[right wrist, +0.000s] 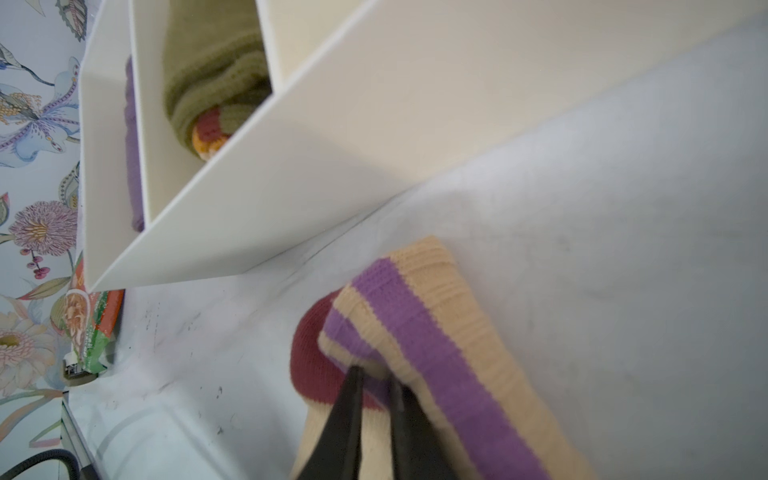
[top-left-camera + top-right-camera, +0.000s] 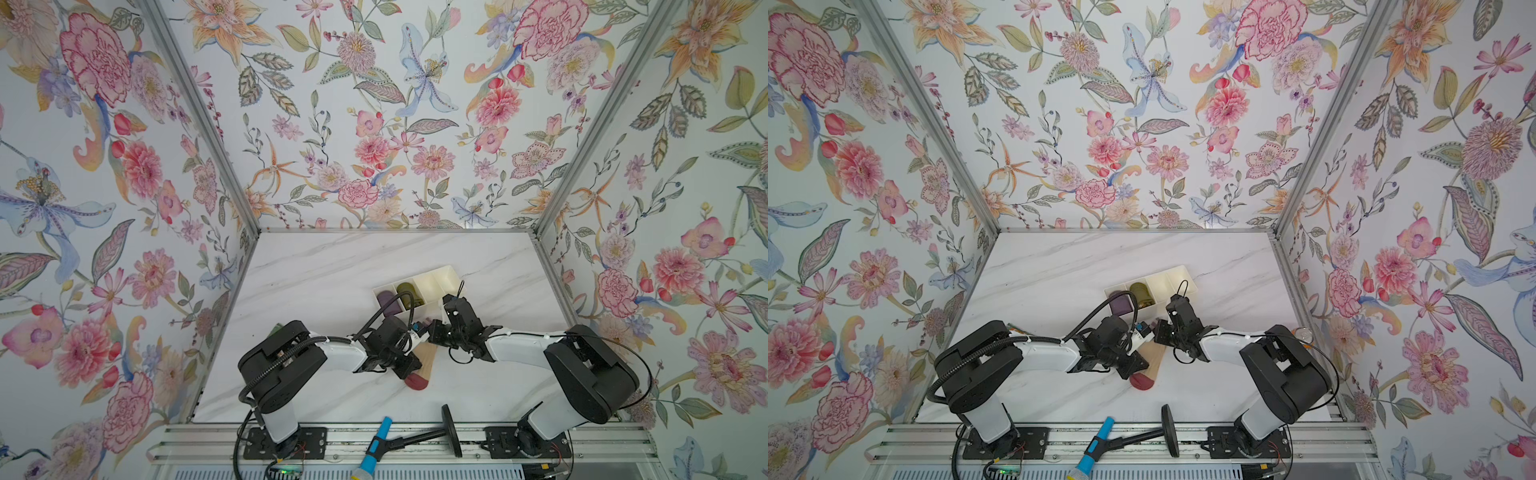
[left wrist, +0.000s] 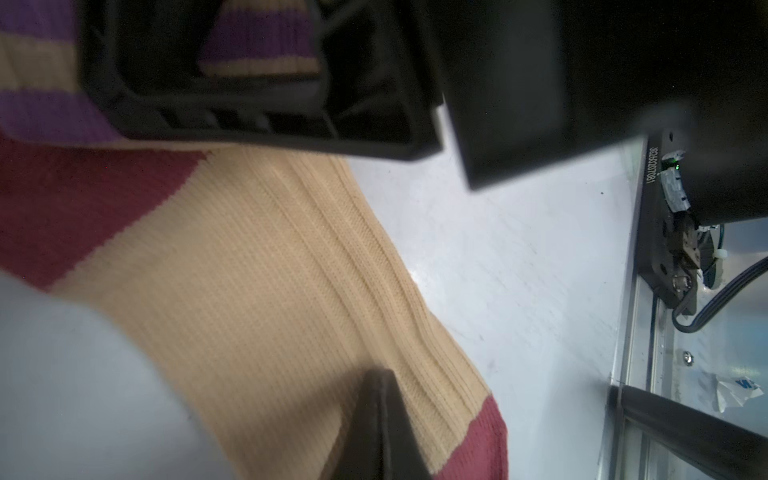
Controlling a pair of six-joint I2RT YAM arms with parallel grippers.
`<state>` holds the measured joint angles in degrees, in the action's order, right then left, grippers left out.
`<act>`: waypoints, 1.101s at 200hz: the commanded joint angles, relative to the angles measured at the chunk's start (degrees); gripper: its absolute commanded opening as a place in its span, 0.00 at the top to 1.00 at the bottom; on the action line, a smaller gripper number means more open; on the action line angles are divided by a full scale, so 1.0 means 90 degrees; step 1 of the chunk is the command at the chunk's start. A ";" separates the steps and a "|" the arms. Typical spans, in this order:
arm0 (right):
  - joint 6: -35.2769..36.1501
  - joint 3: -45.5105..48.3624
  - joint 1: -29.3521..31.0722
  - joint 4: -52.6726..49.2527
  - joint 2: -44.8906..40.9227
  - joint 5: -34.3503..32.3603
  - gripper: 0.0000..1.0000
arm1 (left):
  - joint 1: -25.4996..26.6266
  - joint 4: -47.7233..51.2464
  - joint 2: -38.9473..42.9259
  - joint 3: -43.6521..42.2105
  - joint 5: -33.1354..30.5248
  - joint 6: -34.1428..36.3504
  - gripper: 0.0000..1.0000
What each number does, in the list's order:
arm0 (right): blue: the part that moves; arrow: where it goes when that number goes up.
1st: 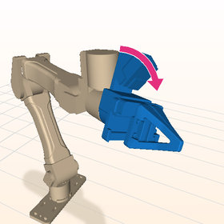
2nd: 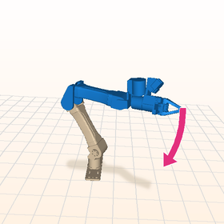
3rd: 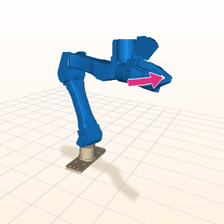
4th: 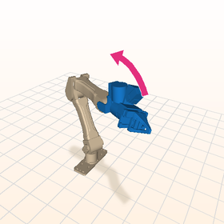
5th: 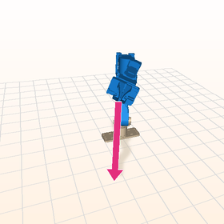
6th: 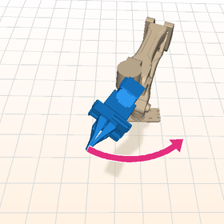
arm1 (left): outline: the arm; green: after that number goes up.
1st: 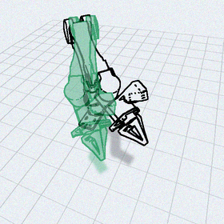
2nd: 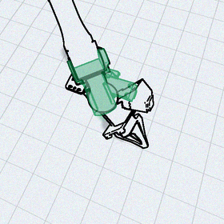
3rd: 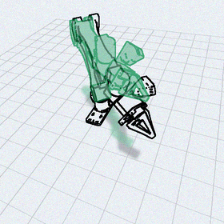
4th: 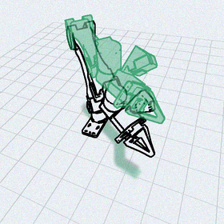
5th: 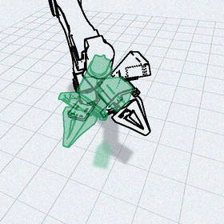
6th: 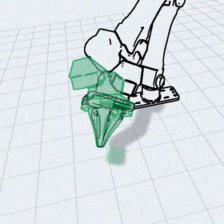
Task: Roll the socks
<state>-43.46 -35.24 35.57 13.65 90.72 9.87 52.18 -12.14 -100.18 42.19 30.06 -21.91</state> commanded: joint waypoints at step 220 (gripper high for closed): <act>-0.2068 0.2339 0.0549 -0.0547 -0.2887 -0.1660 0.89 | -0.0345 0.1121 -0.0674 0.2422 0.0292 0.0638 1.00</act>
<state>-60.97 -15.53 40.34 13.17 68.79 -1.89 49.43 -1.54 -102.69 61.76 30.33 -16.32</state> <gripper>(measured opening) 0.102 0.048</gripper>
